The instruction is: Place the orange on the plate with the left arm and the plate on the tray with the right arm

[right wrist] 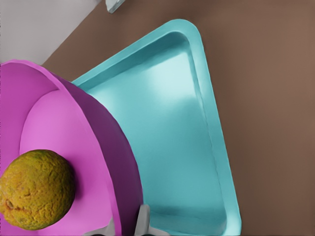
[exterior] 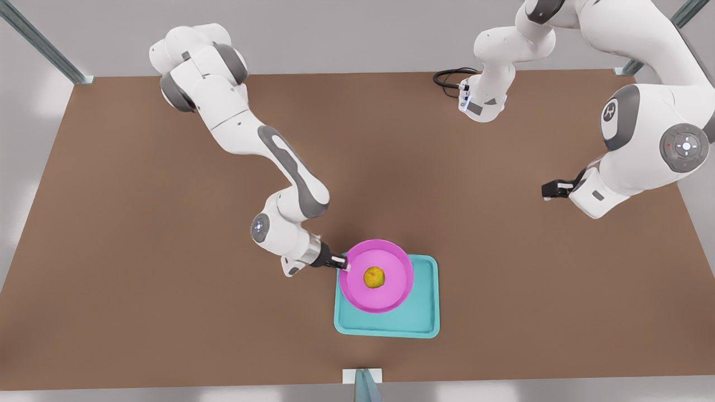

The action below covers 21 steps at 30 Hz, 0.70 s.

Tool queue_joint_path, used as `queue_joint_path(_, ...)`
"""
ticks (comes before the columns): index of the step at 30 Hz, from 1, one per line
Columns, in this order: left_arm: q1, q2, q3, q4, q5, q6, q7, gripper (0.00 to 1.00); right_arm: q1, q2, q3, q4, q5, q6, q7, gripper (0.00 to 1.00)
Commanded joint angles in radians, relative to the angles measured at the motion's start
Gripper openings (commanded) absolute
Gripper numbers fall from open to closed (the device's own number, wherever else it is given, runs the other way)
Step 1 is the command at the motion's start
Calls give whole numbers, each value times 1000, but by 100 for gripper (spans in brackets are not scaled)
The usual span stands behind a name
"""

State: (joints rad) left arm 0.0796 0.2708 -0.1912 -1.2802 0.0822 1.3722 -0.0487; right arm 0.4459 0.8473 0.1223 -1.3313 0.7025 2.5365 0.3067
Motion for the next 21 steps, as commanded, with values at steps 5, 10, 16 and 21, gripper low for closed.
queue_joint_path(5,0,10,-1,1,8,70,0,100,-70,35,56,34,6,10,104,21)
queue_joint_path(10,-1,13,-1,1,5,70,-2,100,-10,142,56,142,6,14,112,21)
queue_joint_path(16,-3,22,-1,1,4,76,-5,100,-12,174,56,181,6,14,109,21)
queue_joint_path(21,-4,19,-7,1,4,73,-7,100,-13,187,53,190,6,14,97,21)
